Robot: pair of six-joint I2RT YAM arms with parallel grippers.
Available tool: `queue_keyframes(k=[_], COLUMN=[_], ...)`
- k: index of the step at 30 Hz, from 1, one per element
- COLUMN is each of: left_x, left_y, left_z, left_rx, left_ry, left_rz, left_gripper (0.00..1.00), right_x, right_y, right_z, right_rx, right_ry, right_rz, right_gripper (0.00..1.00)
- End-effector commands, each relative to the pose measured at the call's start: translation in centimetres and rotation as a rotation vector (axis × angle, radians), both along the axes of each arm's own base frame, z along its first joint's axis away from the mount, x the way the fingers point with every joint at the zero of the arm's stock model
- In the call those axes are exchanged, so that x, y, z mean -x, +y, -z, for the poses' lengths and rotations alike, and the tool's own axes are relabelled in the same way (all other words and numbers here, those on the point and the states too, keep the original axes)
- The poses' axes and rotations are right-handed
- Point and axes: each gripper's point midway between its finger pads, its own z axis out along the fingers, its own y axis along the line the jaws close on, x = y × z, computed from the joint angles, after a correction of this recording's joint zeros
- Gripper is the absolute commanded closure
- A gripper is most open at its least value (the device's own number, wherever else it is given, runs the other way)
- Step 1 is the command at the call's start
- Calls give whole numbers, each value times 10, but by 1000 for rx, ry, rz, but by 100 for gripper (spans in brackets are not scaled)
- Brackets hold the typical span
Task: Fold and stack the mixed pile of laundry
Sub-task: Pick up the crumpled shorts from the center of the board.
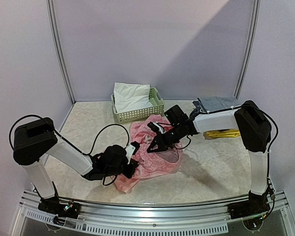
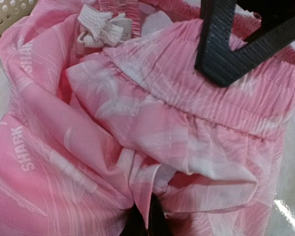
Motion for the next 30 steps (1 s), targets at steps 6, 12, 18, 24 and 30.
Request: queue_keyframes(k=[6,12,18,24,30], left_x=[39,45,48,49,54], left_y=[49,53,72,104,109], left_z=[23,-17,-59,-77,-78], left_rx=[-164,-100,-9,34,71], left_ry=[116,59,-15,-68,-52], left_rz=[3,3,-46,-140,-152], left_gripper=[85,62,37,18,18], right_x=[-9,-8,1,1,-18], right_y=[-25,-42,-52,-66,-91], right_z=[-53,-94,-139,-165,-204], right_rx=[52,52,-8,1,-11], right_ry=[-176,-303,-412,-509,-612], right_rz=[35,61,45,78,229], right_gripper=[100,100,100,100,100])
